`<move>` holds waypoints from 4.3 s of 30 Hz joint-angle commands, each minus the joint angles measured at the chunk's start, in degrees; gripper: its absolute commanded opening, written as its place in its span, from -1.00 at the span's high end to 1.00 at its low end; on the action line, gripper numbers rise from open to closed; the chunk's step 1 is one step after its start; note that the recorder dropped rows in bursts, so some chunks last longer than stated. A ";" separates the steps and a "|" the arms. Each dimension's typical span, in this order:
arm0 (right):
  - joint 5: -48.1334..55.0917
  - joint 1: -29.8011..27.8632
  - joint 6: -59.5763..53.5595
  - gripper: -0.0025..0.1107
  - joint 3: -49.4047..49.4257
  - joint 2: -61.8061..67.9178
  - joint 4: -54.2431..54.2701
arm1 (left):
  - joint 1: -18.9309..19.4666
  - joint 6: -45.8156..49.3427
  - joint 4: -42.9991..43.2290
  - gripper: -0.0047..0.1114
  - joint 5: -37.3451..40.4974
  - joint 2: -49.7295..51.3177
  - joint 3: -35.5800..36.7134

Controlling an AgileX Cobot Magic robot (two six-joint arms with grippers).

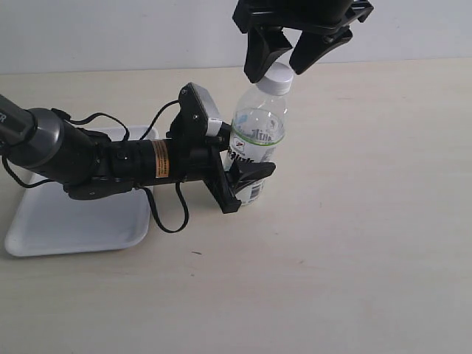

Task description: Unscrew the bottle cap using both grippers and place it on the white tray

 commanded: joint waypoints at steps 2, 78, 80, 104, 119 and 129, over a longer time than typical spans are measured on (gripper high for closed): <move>-0.23 0.06 -0.07 -0.11 0.32 -0.12 -0.15 | 0.05 0.15 0.59 0.92 2.69 -0.19 -0.01; -0.23 0.06 -9.11 0.96 0.32 -0.12 0.26 | 0.05 0.15 0.59 0.92 2.69 -0.19 -0.01; -0.23 0.06 -9.55 0.96 0.32 -0.12 0.26 | 0.05 0.15 0.59 0.92 2.69 -0.19 -0.01; -0.23 0.06 -50.31 0.96 0.32 -0.12 0.04 | 0.05 0.15 0.59 0.92 2.69 -0.19 -0.01; -0.23 0.06 -60.65 0.83 0.32 -0.12 0.04 | 0.05 0.15 0.59 0.92 2.69 -0.19 -0.01; -0.23 0.06 -51.45 -0.21 0.32 -0.12 1.13 | 0.05 0.15 0.59 0.92 2.69 -0.19 -0.01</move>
